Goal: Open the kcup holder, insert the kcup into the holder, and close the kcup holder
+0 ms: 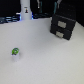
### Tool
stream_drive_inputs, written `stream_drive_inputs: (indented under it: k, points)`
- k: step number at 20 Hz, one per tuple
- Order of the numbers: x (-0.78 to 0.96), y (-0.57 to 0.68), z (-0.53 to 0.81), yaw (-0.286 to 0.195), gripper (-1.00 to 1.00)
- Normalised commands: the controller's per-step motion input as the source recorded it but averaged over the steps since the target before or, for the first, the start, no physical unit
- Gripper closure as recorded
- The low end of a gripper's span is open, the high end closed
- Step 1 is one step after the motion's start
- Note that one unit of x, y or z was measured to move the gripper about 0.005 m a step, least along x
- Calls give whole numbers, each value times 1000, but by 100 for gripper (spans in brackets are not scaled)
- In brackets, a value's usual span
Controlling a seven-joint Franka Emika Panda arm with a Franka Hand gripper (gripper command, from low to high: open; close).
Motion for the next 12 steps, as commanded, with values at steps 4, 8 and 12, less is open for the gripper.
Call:
stream_drive_inputs:
  k: [4,8,12]
  points:
    - [-395,674,8,-171,-100]
    - [-341,698,-4,-177,-100]
    - [-298,707,-57,-185,-100]
